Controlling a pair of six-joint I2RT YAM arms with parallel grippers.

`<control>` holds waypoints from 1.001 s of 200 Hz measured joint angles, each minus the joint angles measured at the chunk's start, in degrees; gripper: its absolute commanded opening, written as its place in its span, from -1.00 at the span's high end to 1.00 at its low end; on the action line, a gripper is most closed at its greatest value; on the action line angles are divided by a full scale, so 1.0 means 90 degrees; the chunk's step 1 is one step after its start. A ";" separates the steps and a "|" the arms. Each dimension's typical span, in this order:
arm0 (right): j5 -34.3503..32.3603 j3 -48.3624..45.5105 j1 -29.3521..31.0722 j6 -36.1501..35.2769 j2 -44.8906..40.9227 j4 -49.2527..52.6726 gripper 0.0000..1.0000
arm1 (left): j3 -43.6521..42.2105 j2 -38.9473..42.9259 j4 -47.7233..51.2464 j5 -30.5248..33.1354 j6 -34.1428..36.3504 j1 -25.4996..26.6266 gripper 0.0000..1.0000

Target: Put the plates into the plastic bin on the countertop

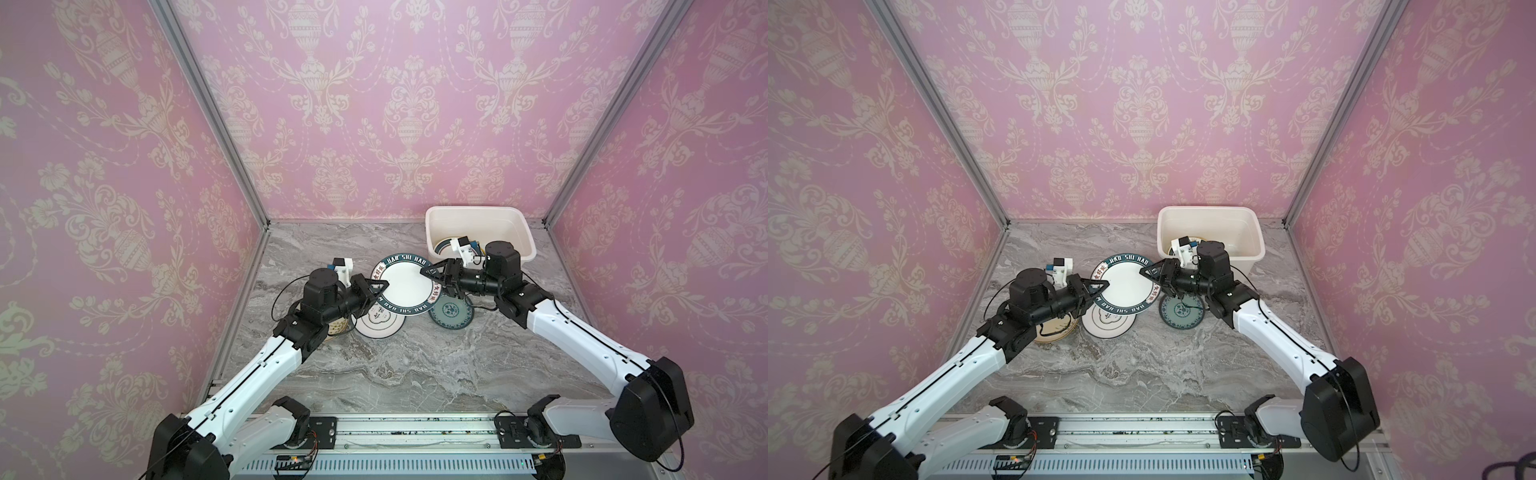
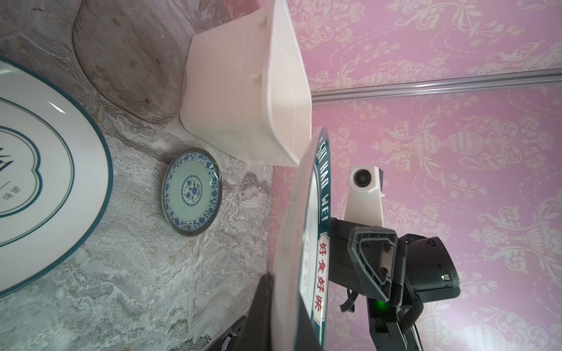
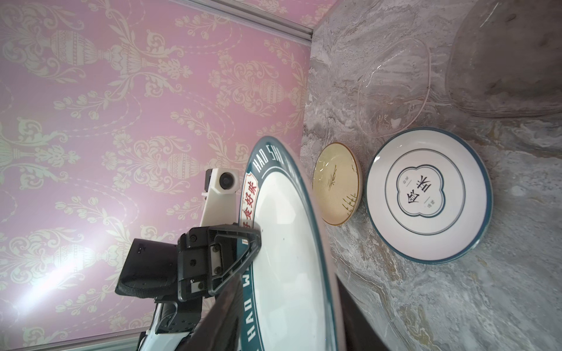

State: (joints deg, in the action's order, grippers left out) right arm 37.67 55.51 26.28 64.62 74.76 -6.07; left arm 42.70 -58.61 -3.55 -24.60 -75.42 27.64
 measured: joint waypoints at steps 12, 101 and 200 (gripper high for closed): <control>-0.0080 -0.0029 0.0046 0.0058 0.0000 -0.0083 0.16 | 0.0000 0.0000 -0.0039 0.0170 -0.0032 0.0092 1.00; -0.0423 -0.0214 0.0299 0.0381 0.0090 -0.0483 0.54 | 0.0002 -0.0216 -0.0471 0.0721 -0.0114 0.0325 1.00; -0.0503 0.0126 0.0265 0.0294 0.0070 -0.0015 1.00 | 0.0124 -0.0262 -0.0410 0.0896 -0.0168 0.0437 0.10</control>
State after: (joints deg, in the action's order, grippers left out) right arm 33.15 56.64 28.67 67.26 75.40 -6.20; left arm 43.81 -60.97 -7.25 -16.53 -76.93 31.57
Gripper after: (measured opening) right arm 0.115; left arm 0.331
